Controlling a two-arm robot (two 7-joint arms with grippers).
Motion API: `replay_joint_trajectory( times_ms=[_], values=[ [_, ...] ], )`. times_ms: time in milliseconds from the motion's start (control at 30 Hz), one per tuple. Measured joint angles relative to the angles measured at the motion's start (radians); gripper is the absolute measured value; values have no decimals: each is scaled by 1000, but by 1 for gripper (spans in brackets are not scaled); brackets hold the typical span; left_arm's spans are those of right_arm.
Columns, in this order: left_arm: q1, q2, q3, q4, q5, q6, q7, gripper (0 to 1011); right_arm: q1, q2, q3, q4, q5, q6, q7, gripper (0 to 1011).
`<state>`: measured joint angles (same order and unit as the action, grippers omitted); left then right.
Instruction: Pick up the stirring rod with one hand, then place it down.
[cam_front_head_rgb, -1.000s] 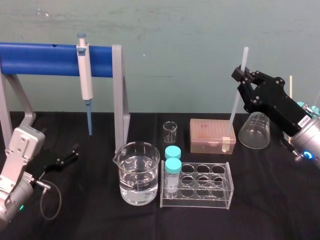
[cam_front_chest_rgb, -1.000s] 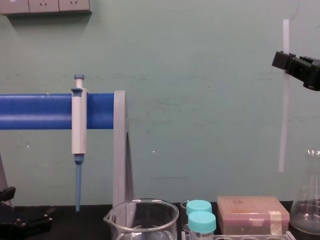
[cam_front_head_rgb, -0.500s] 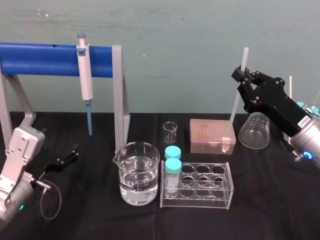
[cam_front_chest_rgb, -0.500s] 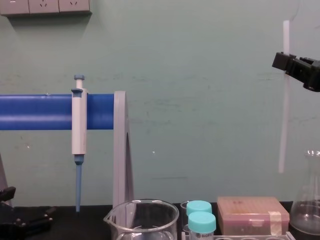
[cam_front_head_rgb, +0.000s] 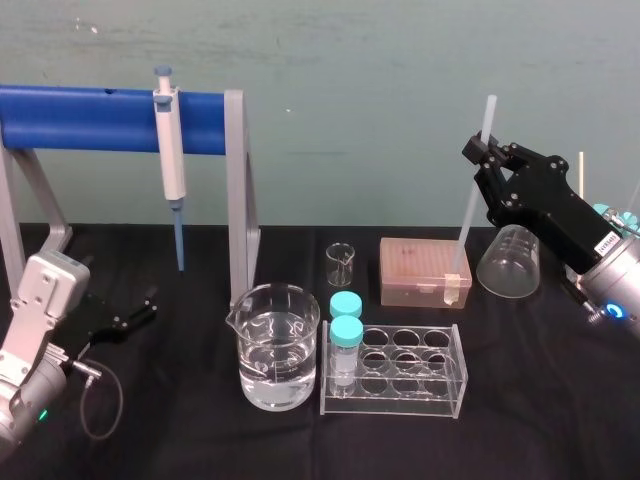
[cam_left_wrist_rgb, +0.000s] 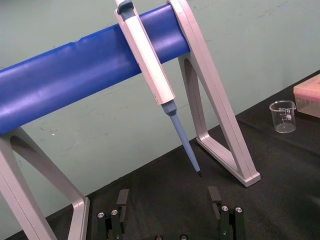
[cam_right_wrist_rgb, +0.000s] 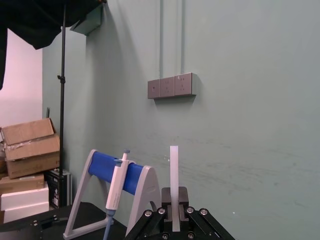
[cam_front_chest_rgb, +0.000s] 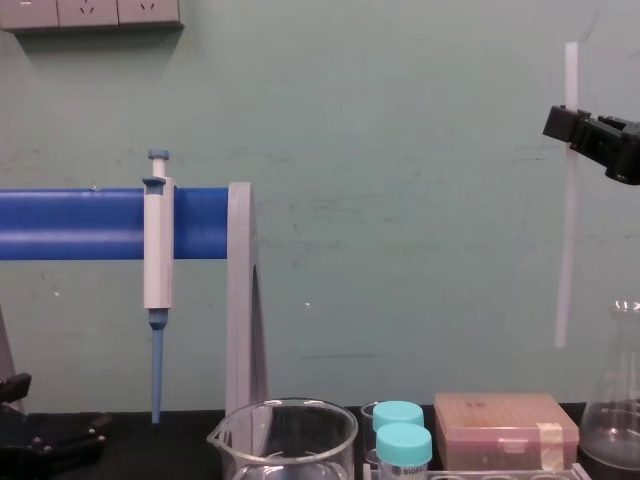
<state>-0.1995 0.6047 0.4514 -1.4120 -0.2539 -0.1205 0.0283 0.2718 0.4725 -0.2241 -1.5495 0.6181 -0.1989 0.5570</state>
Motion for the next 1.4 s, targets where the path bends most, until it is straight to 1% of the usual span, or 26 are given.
replay_joint_trajectory(
  times_ms=[1400],
  values=[
    [0, 0, 0, 0, 0, 0, 0, 1000, -9, 9, -9, -13, 7, 7, 6, 72]
  ],
)
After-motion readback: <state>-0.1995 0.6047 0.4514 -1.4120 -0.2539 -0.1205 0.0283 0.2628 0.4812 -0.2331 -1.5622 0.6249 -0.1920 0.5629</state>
